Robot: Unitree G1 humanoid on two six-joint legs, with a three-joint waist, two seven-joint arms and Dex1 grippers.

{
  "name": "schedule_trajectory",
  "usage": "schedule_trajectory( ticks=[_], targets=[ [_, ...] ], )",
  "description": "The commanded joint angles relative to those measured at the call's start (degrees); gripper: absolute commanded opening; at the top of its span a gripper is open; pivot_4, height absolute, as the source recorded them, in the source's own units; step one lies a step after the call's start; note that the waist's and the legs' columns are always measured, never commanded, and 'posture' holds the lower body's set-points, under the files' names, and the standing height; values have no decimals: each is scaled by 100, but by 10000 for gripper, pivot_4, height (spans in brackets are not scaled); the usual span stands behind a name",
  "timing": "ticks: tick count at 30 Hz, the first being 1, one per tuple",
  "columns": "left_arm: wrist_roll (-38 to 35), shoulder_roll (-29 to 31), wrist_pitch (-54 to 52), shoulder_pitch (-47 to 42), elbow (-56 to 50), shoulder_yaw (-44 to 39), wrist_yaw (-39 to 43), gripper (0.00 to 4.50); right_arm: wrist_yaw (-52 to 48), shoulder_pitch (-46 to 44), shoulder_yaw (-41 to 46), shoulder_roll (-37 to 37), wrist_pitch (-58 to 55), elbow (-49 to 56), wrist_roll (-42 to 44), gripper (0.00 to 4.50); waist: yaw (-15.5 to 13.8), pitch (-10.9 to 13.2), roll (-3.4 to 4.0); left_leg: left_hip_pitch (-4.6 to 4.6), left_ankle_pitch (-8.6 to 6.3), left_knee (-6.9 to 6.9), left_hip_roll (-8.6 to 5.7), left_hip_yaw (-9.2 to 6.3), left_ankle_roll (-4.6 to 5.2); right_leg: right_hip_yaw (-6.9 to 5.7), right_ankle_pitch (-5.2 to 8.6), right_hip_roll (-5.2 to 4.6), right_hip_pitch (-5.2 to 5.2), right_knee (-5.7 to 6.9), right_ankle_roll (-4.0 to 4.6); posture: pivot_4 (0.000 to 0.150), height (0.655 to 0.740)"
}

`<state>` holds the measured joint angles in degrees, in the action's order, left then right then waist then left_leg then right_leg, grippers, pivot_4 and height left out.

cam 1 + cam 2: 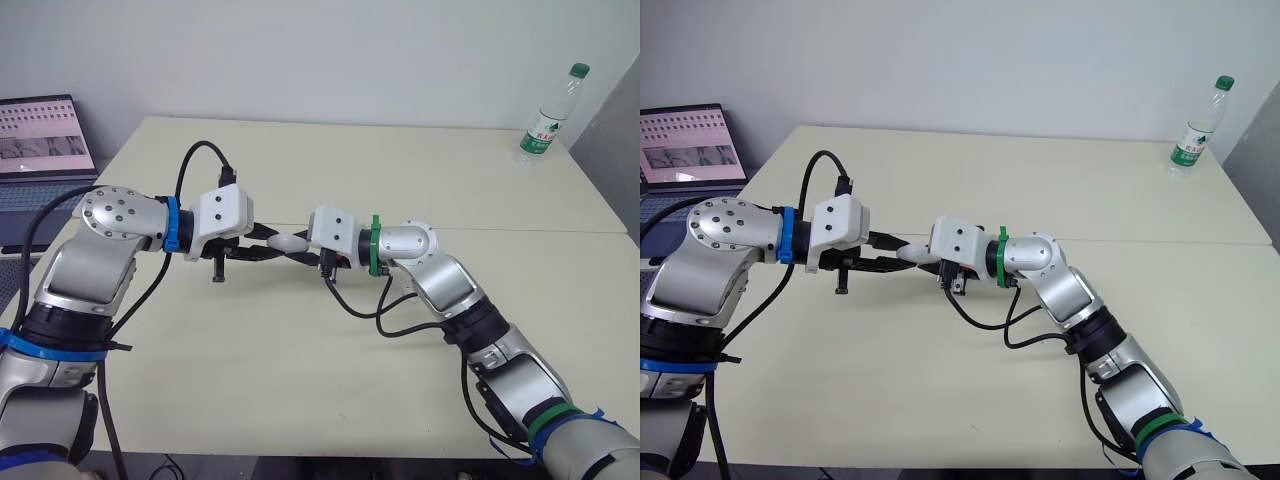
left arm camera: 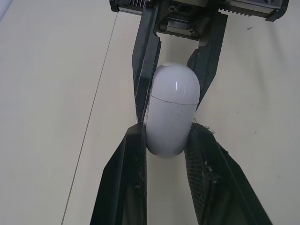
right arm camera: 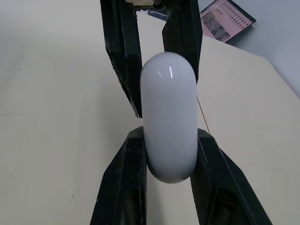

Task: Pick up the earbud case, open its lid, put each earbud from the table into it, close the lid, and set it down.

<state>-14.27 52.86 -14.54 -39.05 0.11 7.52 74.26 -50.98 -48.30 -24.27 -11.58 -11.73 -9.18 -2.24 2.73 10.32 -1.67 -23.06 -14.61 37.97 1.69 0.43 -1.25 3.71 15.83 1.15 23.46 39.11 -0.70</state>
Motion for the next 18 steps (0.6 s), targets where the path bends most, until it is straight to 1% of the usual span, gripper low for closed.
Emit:
schedule_trajectory(
  ticks=[1, 2, 4, 5, 9, 12, 14, 18],
  targets=[
    [-24, -24, -61, -138, 25, -121, 21, 7510, 19, -79, 68, 50, 87, 188, 28, 8620, 0, 0, 0, 0, 0, 0, 0, 0, 0, 0, 0, 0, 0, 0, 0, 1500, 7400],
    [-43, -28, -130, -121, 49, -128, 24, 7510, 35, -67, 85, 50, 97, 190, 33, 8620, 0, 0, 0, 0, 0, 0, 0, 0, 0, 0, 0, 0, 0, 0, 0, 1500, 7400],
    [-164, -62, -370, -85, 75, -209, -22, 7510, 24, -38, 125, 37, 89, 202, 76, 15805, 1, 0, 0, 0, 0, 0, 0, 1, 0, 0, 0, 0, 0, 0, 0, 1500, 7400],
    [-244, -84, -518, -71, 100, -264, -47, 7510, 24, -12, 178, 37, 46, 216, 135, 18385, 2, 0, 0, 1, 0, 0, 0, 1, 0, 0, 0, 0, 0, 1, 0, 1500, 7400],
    [-586, -137, -1238, -22, 295, -607, -243, 7510, -14, 133, 538, -113, -313, 397, 459, 33061, 2, 0, 0, -1, 0, 2, 0, -5, 0, -4, 0, 0, 0, 3, 0, 1500, 7400],
    [-914, -150, -1764, 179, 185, -929, -412, 7510, 49, 287, 836, -220, -668, 672, 729, 44357, -1, 0, 0, -4, 0, 4, -3, -8, 0, -7, 0, -7, 0, 2, 0, 1500, 7400],
    [-1141, -238, -2087, 290, 20, -1134, -589, 7510, 158, 369, 928, -247, -838, 846, 792, 44725, 0, 0, 0, -4, 0, 3, -2, -7, 0, -6, 0, -11, 0, 2, 0, 1500, 7400],
    [-1348, -345, -2407, 484, -369, -1237, -841, 7510, 418, 443, 974, -146, -1013, 1108, 814, 44725, -1, 0, 0, -5, 0, 3, -1, -13, 0, -11, 0, -11, 0, 4, 0, 1500, 7400]
  ],
)
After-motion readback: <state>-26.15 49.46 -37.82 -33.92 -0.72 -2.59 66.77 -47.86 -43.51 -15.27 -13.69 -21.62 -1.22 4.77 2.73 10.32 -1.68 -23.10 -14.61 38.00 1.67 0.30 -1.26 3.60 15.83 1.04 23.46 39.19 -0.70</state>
